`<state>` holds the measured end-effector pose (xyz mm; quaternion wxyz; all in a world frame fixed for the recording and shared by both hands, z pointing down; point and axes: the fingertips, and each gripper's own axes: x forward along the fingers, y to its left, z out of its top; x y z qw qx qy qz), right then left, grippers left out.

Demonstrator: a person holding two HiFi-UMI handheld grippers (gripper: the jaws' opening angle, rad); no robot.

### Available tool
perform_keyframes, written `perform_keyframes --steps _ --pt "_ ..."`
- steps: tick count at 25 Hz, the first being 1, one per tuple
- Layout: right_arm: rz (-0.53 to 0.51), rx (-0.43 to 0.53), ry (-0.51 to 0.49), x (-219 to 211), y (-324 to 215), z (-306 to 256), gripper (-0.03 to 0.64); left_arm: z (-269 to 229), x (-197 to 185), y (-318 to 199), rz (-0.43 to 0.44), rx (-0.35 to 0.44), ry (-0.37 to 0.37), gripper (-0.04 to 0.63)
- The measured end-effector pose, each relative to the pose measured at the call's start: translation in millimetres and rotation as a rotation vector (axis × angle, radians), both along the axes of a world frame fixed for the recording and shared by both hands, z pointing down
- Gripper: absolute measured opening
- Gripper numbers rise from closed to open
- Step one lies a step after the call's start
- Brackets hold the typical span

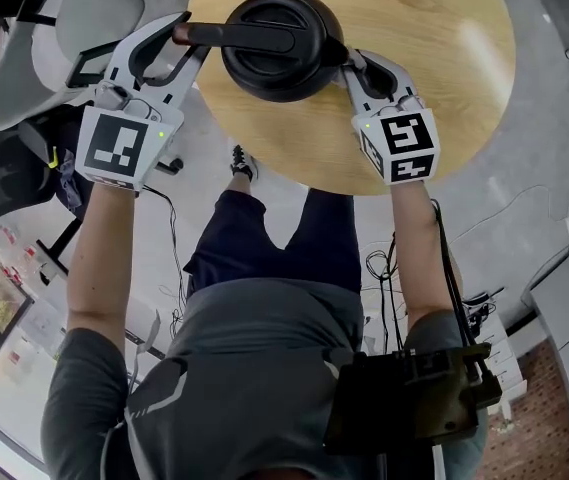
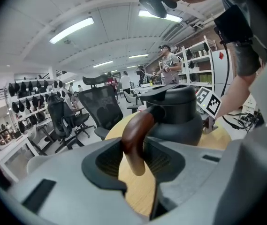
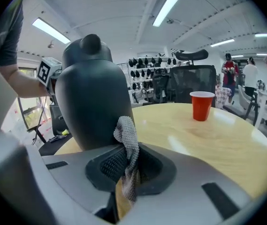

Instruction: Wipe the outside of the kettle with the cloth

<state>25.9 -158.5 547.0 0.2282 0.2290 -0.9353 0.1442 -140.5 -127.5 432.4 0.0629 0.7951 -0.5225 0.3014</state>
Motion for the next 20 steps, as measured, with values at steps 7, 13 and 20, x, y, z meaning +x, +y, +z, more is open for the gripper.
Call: perform_keyframes --steps 7,13,20 --pt "-0.196 0.056 0.003 -9 -21 -3 0.055 -2 0 -21 0.017 0.006 0.032 0.13" --pt "-0.376 0.097 -0.001 -25 -32 -7 0.055 -3 -4 -30 0.03 0.011 0.045 0.127" --pt "-0.559 0.132 0.012 -54 -38 -7 0.055 -2 -15 -32 -0.008 0.033 0.05 0.124"
